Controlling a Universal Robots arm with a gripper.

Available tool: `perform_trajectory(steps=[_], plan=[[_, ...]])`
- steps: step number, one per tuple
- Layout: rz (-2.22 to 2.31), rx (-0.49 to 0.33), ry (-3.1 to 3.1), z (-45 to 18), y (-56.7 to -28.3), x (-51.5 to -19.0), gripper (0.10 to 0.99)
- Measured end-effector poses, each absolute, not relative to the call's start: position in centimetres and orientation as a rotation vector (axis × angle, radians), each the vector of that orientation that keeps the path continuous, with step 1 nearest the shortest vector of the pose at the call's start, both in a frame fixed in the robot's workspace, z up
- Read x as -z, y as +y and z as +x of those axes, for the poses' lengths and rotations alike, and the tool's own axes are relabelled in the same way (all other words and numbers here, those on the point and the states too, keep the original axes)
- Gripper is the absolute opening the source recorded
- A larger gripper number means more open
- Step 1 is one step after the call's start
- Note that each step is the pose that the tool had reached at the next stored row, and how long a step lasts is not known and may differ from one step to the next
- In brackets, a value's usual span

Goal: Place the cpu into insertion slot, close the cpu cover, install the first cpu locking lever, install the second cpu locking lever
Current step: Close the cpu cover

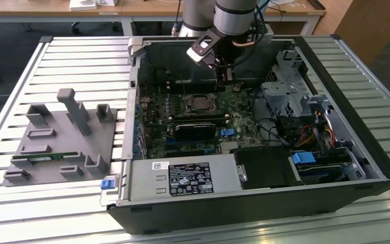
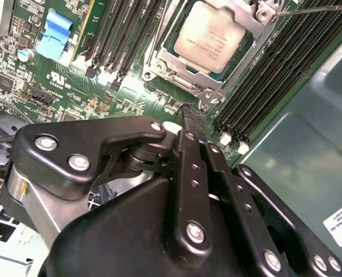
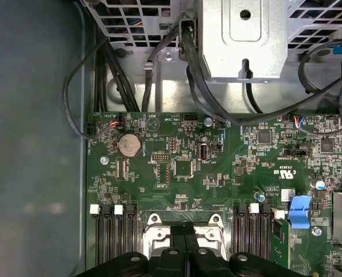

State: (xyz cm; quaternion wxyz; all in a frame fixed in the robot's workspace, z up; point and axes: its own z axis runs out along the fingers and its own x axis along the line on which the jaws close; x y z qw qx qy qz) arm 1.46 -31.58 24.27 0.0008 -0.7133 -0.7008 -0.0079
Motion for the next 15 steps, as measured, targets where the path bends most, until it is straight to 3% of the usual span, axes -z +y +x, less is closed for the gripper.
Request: perform_trajectory(steps=[15], plan=[[-2.24, 0.025, -2.201, 0.63, -31.87, -24.0, 0.106]])
